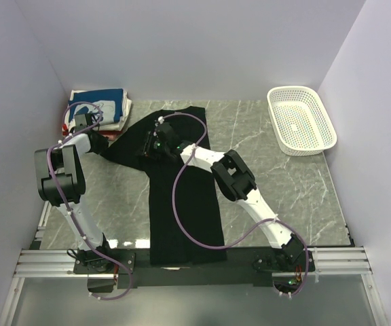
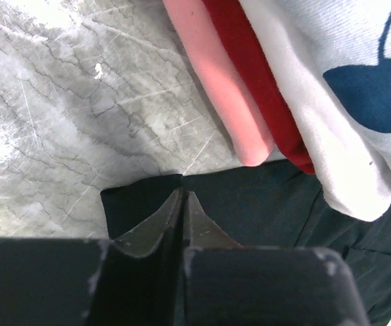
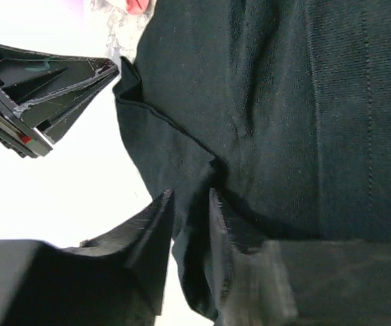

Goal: Fold and stack the t-shirts
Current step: Fold the tshirt

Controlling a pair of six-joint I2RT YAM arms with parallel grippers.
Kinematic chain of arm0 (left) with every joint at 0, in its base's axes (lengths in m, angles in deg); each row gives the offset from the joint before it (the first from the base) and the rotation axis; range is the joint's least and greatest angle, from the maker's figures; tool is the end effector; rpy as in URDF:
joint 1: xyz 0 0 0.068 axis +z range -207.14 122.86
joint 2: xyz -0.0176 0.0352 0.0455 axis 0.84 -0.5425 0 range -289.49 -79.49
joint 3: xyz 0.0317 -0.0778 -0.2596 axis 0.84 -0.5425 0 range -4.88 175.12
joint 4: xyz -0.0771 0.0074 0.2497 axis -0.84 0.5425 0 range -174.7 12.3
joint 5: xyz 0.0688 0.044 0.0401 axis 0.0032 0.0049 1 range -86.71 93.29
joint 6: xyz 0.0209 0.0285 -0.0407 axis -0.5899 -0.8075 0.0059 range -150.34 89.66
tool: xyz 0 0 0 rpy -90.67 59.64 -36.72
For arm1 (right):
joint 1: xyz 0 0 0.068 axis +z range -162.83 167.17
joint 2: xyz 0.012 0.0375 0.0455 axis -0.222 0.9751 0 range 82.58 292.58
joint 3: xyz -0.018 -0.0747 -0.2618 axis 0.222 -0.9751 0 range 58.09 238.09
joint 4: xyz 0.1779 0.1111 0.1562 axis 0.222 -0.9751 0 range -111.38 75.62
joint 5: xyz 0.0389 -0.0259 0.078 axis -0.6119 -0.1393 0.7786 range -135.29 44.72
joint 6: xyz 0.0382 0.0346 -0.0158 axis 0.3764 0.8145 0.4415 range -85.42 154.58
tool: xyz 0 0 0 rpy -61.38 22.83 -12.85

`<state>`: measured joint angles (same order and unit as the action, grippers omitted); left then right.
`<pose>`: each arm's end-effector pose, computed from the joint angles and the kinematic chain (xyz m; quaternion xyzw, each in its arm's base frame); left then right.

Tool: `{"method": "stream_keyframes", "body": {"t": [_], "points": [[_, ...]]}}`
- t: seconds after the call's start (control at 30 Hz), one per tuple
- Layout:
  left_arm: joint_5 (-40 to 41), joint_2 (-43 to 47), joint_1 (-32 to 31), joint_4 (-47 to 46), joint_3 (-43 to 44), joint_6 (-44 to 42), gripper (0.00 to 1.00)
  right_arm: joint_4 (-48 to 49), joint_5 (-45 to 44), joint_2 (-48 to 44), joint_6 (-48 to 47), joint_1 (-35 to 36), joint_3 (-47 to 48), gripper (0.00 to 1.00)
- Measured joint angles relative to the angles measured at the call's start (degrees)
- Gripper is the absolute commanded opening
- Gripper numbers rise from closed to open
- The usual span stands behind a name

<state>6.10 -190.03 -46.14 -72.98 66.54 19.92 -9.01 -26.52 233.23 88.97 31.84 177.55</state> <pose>0.4019 0.0798 0.1677 -0.4870 0.8063 -0.0907 0.3232 0.4101 0.4214 0.1204 -0.0154 0.8402 0.4884 0.2351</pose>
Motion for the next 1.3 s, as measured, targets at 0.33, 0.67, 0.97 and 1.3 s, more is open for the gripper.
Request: {"method": "stream_keyframes", "body": {"t": [0.33, 0.67, 0.97, 1.3], "points": [[0.1, 0.0, 0.0, -0.1, 0.0, -0.1, 0.01, -0.3, 0.4, 0.9, 0.2, 0.2, 0.5, 0.0], [4.7, 0.0, -1.8, 2.3, 1.6, -1.6, 0.31, 0.9, 0.4, -1.8, -0.8, 0.2, -3.5, 0.0], [9.2, -1.6, -4.3, 4.2, 4.3, -2.9, 0.35, 2.0, 0.5, -2.9, -1.1, 0.6, -3.8, 0.0], [13.2, -4.2, -5.8, 6.0, 5.8, -3.0, 0.26, 2.0, 0.9, -2.9, -1.3, 0.8, -3.8, 0.0]]}}
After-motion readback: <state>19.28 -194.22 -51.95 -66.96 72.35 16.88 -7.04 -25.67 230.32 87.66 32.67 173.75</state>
